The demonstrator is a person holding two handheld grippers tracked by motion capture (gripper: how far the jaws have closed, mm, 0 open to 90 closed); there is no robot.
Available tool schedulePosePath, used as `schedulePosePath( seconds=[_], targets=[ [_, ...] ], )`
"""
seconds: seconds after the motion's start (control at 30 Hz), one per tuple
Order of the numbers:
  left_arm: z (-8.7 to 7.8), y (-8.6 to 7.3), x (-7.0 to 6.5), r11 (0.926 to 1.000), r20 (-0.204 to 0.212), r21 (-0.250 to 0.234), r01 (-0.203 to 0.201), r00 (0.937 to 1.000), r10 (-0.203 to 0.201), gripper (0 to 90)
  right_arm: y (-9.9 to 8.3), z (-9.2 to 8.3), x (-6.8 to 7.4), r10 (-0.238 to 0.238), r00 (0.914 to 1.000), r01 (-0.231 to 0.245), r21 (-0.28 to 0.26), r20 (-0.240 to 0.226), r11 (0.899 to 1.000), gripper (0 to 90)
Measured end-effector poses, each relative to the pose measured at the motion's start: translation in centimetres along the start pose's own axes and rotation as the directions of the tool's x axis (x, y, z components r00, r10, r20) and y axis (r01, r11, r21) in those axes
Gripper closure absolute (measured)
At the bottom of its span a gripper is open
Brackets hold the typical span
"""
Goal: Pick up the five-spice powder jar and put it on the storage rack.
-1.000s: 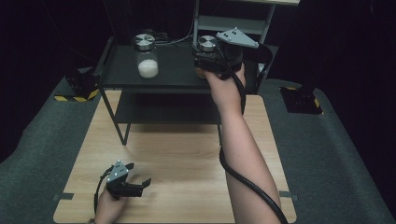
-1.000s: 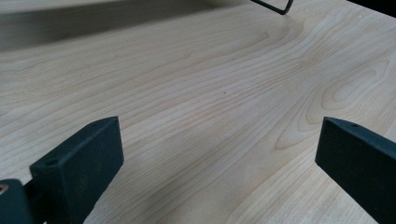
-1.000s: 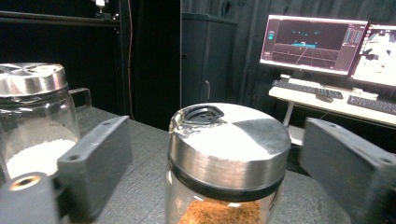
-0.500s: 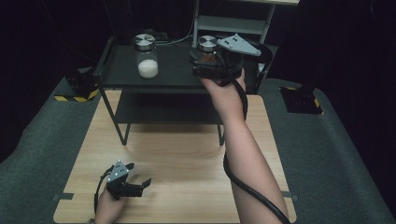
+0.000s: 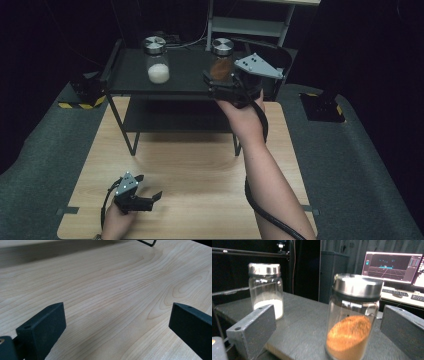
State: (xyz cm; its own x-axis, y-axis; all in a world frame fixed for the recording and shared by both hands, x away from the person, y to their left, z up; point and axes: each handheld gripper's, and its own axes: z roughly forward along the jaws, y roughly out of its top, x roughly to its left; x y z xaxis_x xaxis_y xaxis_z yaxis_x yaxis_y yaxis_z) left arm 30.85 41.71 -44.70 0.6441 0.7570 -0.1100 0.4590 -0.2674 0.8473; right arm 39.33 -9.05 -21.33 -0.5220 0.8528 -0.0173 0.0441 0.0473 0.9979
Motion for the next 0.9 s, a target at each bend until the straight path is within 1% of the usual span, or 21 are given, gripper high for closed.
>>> schedulePosePath(
  seconds=[0.27,0.43,0.5,0.6,0.7,0.77,0.8,0.83,0.87,0.9],
  targets=[
    [0.0,0.0,0.0,1.0000,0.000,0.002,-0.002,1.0000,0.002,1.3,-1.8,-1.5,0.1,-0.030,0.9994,0.030,-0.001,-0.015,1.000,0.0],
    [0.1,0.0,0.0,1.0000,0.000,0.003,0.000,1.0000,0.000,1.3,-3.0,-2.3,0.7,-0.044,0.9990,0.044,0.002,-0.007,0.999,0.0],
    [0.1,0.1,0.0,1.0000,0.000,0.003,-0.001,1.0000,0.001,1.3,-3.6,-2.6,1.1,-0.053,0.9986,0.053,-0.006,-0.003,0.999,0.0],
    [0.0,0.1,0.0,1.0000,0.000,0.003,-0.003,1.0000,0.003,1.3,-4.2,-2.9,1.2,-0.039,0.9990,0.039,-0.006,-0.020,0.999,0.0],
    [0.1,0.1,0.0,1.0000,0.001,0.003,-0.003,1.0000,0.003,1.3,-4.9,-3.3,1.4,-0.038,0.9987,0.038,-0.003,-0.035,0.999,0.0],
    [0.1,0.1,0.0,1.0000,0.001,0.004,-0.004,1.0000,0.004,1.3,-5.1,-3.4,1.5,-0.044,0.9982,0.044,0.003,-0.040,0.999,0.0],
    [0.1,0.1,0.0,1.0000,0.001,0.004,-0.004,1.0000,0.004,1.3,-5.5,-3.7,1.5,-0.055,0.9971,0.056,0.010,-0.053,0.998,0.0],
    [0.1,0.1,0.0,1.0000,0.001,0.004,-0.004,1.0000,0.004,1.3,-5.5,-3.7,1.5,-0.055,0.9971,0.056,0.010,-0.053,0.998,0.0],
    [0.1,0.1,0.0,1.0000,0.002,0.004,-0.004,1.0000,0.004,1.3,-5.9,-3.9,1.7,-0.065,0.9962,0.067,0.018,-0.058,0.998,0.0],
    [0.1,0.1,0.0,1.0000,0.002,0.004,-0.004,1.0000,0.004,1.3,-6.1,-4.0,1.9,-0.062,0.9967,0.063,0.021,-0.053,0.998,0.0]
  ],
)
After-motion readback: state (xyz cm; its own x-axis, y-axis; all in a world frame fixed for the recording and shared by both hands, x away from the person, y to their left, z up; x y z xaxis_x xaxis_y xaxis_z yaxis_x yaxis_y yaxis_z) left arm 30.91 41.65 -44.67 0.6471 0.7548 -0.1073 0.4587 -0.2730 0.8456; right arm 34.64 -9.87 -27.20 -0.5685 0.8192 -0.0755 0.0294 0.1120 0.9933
